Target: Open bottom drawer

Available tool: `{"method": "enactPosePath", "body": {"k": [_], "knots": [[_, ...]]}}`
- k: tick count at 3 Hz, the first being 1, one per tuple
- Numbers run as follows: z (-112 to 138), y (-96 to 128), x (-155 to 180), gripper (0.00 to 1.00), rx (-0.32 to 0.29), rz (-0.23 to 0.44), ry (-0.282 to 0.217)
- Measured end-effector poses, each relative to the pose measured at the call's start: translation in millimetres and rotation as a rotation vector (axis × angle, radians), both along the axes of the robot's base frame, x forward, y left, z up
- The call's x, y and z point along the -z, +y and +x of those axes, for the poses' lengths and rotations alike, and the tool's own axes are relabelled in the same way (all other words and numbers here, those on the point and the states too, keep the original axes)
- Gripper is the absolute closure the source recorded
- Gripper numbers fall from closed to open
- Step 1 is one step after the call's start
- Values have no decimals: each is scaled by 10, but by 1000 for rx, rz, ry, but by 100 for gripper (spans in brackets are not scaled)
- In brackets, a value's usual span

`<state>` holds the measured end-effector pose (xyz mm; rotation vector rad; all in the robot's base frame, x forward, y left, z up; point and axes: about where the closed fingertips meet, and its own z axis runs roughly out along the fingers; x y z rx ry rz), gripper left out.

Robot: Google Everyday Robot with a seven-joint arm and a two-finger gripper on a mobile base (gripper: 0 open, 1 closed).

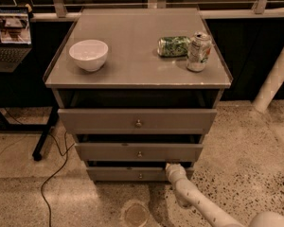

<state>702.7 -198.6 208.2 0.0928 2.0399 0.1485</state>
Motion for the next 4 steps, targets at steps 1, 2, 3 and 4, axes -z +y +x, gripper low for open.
{"method": "enactPosePath", "body": {"k": [1, 2, 3, 4], "knots": [[-4, -17, 100, 100, 6, -23, 28], [-32, -57, 159, 100, 13, -45, 49], [-96, -118, 195, 100, 17, -69, 84], [-222, -218, 172, 100, 20, -89, 138]]}}
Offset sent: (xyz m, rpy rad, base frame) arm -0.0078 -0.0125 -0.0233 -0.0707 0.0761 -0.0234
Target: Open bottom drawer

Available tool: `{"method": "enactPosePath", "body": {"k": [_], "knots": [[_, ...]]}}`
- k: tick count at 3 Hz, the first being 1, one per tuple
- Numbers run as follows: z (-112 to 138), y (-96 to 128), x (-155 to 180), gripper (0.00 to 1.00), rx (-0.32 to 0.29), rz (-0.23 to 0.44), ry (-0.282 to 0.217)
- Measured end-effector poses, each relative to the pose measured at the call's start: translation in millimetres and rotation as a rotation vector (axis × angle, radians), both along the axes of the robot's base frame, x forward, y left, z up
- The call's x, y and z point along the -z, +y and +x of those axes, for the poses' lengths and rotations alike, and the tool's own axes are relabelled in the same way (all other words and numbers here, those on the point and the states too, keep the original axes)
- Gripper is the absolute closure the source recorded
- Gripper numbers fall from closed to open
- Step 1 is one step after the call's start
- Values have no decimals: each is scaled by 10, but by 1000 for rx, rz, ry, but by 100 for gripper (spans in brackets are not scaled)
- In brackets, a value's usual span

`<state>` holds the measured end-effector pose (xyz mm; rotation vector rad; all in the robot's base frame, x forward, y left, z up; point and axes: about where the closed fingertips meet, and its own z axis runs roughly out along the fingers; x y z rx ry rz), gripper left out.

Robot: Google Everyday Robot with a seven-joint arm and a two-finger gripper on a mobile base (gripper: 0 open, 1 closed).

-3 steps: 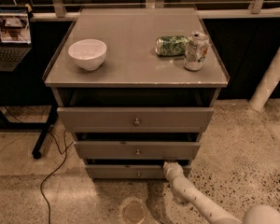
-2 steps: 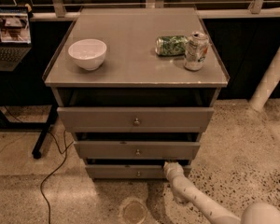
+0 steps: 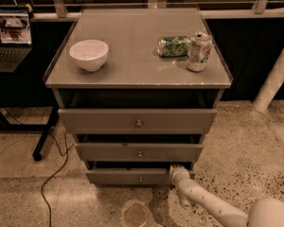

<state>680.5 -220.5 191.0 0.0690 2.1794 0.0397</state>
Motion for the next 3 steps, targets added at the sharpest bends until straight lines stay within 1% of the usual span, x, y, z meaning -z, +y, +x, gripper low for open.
{"method": "enactPosePath", "body": {"k": [1, 2, 3], "knots": [[-398, -71, -147, 100, -32, 31, 91], [-410, -60, -146, 100, -34, 32, 92], [-220, 149, -269, 100, -66, 37, 47]]}}
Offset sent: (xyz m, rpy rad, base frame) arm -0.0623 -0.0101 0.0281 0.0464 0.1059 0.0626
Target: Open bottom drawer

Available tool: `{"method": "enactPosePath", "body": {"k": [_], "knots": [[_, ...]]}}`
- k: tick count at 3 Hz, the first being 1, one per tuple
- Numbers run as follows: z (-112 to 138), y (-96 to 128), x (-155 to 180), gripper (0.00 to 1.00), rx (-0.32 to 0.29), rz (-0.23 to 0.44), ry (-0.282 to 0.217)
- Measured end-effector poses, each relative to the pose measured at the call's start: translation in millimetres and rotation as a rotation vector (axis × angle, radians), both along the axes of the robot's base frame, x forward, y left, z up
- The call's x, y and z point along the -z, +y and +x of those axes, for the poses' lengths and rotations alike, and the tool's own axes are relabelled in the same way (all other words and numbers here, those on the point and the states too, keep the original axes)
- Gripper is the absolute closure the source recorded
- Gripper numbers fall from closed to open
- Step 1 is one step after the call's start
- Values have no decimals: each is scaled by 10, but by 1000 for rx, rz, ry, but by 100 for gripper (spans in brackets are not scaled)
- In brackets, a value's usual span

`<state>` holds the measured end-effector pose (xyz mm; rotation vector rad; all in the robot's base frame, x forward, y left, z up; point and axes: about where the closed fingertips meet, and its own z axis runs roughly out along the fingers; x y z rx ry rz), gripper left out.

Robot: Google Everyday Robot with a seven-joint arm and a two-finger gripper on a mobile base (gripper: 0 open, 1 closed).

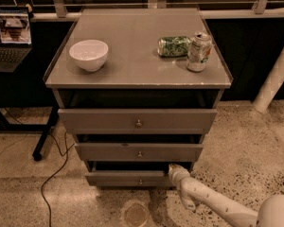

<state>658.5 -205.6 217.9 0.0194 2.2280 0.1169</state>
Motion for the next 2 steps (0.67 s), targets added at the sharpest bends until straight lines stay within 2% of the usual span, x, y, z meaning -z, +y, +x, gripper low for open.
{"method": "enactPosePath", "body": {"k": [2], "knots": [[84, 8, 176, 100, 9, -27, 46]]}}
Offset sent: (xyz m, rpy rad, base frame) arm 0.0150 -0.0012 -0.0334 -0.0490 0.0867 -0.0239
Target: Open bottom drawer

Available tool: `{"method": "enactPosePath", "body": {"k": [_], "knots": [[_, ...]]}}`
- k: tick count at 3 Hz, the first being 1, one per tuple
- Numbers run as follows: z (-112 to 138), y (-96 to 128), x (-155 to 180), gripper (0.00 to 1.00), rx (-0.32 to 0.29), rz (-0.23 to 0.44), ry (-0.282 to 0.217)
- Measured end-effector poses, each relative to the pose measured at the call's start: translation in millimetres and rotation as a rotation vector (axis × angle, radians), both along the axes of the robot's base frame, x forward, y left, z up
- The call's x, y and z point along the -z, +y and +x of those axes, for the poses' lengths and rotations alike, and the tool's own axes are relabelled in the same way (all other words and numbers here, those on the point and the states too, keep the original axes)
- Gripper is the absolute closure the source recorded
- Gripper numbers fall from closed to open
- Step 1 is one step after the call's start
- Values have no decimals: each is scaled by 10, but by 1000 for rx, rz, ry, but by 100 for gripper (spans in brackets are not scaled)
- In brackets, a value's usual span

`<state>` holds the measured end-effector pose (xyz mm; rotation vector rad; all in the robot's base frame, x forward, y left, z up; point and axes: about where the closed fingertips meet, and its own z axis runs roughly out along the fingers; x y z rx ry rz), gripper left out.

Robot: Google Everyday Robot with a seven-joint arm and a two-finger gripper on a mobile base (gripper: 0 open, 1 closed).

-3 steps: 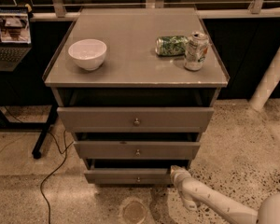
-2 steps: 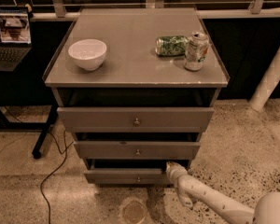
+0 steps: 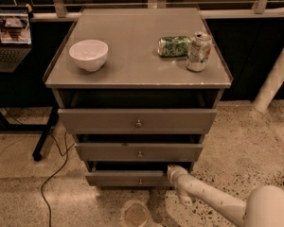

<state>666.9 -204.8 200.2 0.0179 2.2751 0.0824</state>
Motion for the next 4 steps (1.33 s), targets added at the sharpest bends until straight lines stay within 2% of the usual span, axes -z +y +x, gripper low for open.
{"method": "enactPosePath", "body": {"k": [1, 2, 3, 4], "knots": [[17, 6, 111, 100, -3, -20, 37], [-88, -50, 229, 100, -8, -33, 90], [-86, -50, 189, 100, -8, -33, 90], [-285, -167, 125, 100, -8, -12, 115]]}}
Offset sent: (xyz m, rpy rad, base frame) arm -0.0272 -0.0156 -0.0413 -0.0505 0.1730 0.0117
